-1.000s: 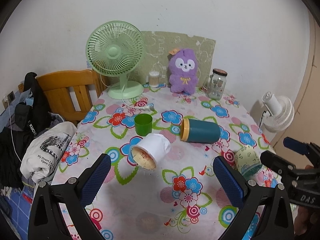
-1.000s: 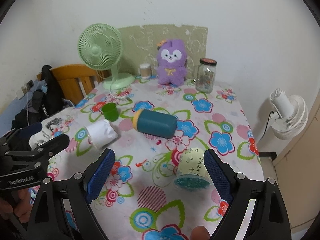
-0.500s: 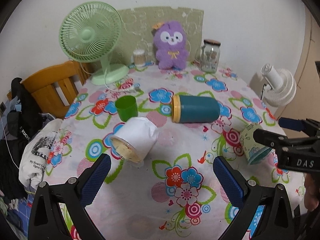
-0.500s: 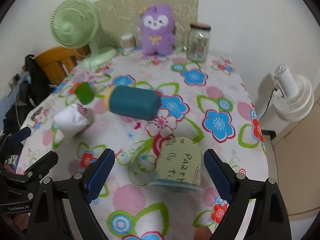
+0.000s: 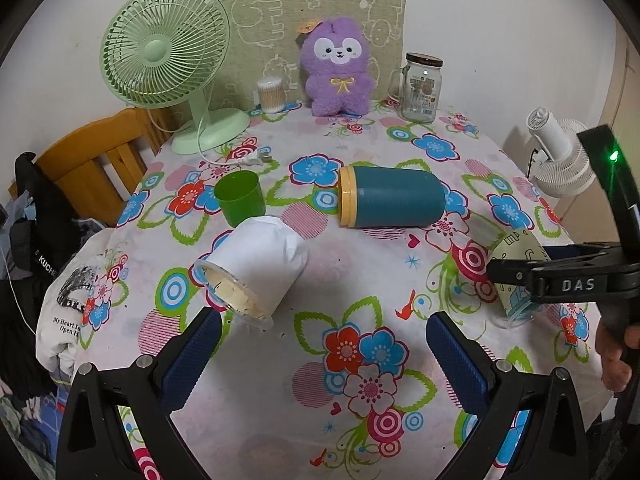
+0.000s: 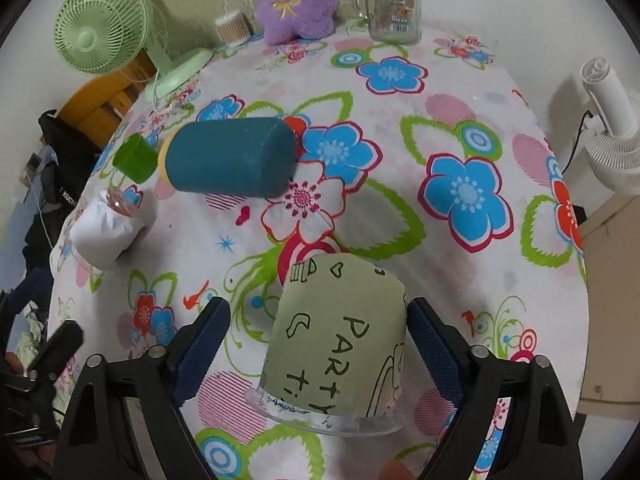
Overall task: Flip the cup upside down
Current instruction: 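Close the right gripper on the 'PARTY' cup body and lift it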
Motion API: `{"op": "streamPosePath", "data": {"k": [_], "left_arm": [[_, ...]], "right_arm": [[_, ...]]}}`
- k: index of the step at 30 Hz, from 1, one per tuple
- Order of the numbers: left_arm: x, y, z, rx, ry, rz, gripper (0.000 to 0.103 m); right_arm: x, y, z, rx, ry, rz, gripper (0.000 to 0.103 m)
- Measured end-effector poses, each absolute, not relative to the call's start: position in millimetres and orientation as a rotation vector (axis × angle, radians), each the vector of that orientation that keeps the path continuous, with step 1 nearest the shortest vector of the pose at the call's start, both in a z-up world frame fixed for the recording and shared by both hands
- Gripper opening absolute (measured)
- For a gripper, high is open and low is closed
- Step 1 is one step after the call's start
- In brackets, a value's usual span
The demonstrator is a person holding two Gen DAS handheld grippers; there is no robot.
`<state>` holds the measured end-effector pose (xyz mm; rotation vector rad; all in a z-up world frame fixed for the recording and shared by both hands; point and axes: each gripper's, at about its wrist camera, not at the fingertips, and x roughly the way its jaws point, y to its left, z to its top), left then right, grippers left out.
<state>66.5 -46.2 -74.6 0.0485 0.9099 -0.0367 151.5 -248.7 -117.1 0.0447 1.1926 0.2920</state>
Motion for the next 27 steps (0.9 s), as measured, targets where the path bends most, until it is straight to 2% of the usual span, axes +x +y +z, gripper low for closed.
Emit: {"op": "streamPosePath", "data": {"k": [2, 3, 17, 27], "left_arm": [[64.6, -46.1, -73.3, 0.047, 0.906, -0.038, 0.103], [63.9, -45.7, -72.6, 0.046, 0.904, -0.038, 0.103], [35.2, -8.1, -61.4, -0.038, 0.876, 0.015, 0.103], [8.4, 39.3, -71.2, -0.146, 0.895, 0.099, 0.103]], "right_arm": [[152.1, -250.2, -120.4, 0.05, 1.205, 0.293, 0.068], [152.2, -250.8, -122.0, 0.059, 1.213, 0.3, 0.065], [109.7, -196.3, -79.8, 0.037, 1.11, 0.463, 0.064], [77.3, -141.1, -108.7, 0.024, 1.175, 0.559, 0.064]]}}
